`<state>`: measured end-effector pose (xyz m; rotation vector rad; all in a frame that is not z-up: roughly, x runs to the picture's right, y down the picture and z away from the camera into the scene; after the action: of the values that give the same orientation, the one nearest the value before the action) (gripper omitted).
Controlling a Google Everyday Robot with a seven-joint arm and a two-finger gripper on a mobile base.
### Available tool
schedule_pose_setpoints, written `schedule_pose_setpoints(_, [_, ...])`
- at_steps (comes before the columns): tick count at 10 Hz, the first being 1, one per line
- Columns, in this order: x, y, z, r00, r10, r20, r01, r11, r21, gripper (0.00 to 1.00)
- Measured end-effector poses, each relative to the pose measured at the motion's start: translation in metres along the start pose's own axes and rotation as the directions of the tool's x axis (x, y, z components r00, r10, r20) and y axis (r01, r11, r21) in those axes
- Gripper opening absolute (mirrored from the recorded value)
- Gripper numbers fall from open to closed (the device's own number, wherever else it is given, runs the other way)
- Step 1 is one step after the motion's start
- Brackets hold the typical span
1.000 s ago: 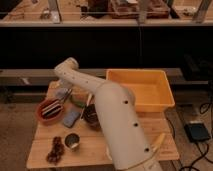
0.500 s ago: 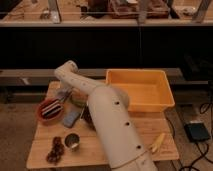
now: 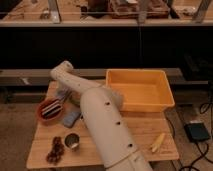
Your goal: Place towel in table surface
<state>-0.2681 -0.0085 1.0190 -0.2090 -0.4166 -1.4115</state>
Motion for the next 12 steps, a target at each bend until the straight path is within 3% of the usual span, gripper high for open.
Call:
schedule_pose_setpoints(6, [-0.008,-0.010,-0.003,1.000,-0.016,0.018,0.016,1.000,0.001,0.03])
schedule_pose_setpoints(9, [-0.006,-0.004,-0.011,0.997,0.060,0.057,-0.063,0.997,0.055,0.00])
schedule_pose_setpoints(12, [0.015,0.022,-0.060,0.982,0.187,0.041,-0.190,0.975,0.112,0.00])
